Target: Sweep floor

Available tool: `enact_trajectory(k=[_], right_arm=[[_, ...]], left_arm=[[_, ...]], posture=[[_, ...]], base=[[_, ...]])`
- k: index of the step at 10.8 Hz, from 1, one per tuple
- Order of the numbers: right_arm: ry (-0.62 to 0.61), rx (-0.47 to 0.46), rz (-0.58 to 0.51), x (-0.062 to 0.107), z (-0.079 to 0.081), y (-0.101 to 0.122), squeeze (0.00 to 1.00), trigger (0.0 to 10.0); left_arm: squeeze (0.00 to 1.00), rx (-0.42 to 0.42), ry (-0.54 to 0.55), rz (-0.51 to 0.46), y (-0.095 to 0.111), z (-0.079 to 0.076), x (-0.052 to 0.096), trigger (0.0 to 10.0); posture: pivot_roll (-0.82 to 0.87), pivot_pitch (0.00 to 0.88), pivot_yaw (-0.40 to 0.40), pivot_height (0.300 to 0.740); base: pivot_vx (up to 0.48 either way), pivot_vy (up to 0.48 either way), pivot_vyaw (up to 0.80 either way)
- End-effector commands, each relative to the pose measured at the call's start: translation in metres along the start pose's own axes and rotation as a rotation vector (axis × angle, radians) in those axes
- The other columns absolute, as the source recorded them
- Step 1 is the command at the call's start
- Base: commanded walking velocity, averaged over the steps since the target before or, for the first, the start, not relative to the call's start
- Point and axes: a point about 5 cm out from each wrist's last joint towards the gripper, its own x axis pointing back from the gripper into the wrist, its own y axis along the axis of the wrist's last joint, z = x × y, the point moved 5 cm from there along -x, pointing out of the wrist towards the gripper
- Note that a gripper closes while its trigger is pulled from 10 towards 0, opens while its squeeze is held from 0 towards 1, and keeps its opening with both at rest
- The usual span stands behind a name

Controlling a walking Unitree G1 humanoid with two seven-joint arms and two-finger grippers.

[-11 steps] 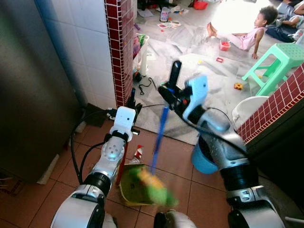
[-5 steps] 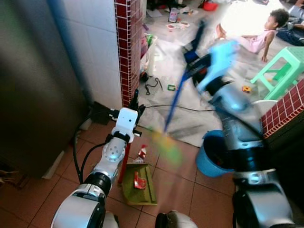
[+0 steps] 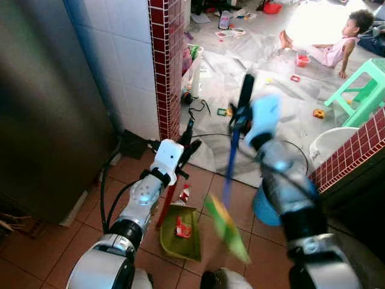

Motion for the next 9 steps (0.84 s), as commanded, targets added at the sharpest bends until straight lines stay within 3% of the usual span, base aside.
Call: enact_trajectory(k=[1, 3, 4, 5, 6, 7, 8, 9], right_arm=[[-0.005, 0.015, -0.014, -0.003, 0.003, 0.006, 0.0, 10.0], [0.009, -0.13, 0.038, -0.002, 0.017, -0.007, 0.0, 10.0], [0.052, -0.306, 0.01, -0.003, 0.024, 0.003, 0.0, 10.0], [0.07, -0.376, -0.009, -0.004, 0.023, 0.01, 0.0, 10.0], [0.067, -0.365, -0.048, -0.007, 0.016, 0.02, 0.0, 10.0], [0.019, -0.28, -0.092, -0.008, 0.001, 0.029, 0.0, 10.0], [-0.033, -0.14, -0.149, -0.008, -0.014, 0.041, 0.0, 10.0], [-0.064, -0.1, -0.172, -0.007, -0.022, 0.046, 0.0, 10.0]], left_arm=[[0.0, 0.012, -0.057, 0.002, -0.002, -0.011, 0.0, 10.0], [0.0, 0.015, -0.081, -0.002, -0.001, -0.013, 0.001, 10.0], [0.0, 0.014, -0.098, -0.004, -0.001, -0.015, 0.002, 10.0], [0.0, 0.015, -0.1, -0.003, -0.001, -0.015, 0.002, 10.0], [0.0, 0.015, -0.1, 0.002, -0.002, -0.015, 0.001, 10.0], [0.0, 0.019, -0.105, 0.014, -0.004, -0.015, 0.002, 10.0], [0.0, 0.008, -0.092, 0.031, -0.007, -0.013, 0.002, 10.0], [0.0, 0.011, -0.075, 0.034, -0.007, -0.011, 0.002, 10.0]], posture=[[-0.04, 0.043, -0.027, 0.74], [-0.03, 0.041, -0.025, 0.74], [-0.03, 0.041, -0.023, 0.74], [-0.04, 0.041, -0.022, 0.74], [-0.04, 0.041, -0.021, 0.74], [-0.04, 0.04, -0.022, 0.74], [-0.04, 0.038, -0.022, 0.74], [-0.04, 0.036, -0.022, 0.74]], base=[[0.0, 0.0, 0.0], [0.0, 0.0, 0.0], [0.0, 0.0, 0.0], [0.0, 0.0, 0.0], [0.0, 0.0, 0.0], [0.0, 0.0, 0.0], [0.0, 0.0, 0.0], [0.0, 0.0, 0.0]])
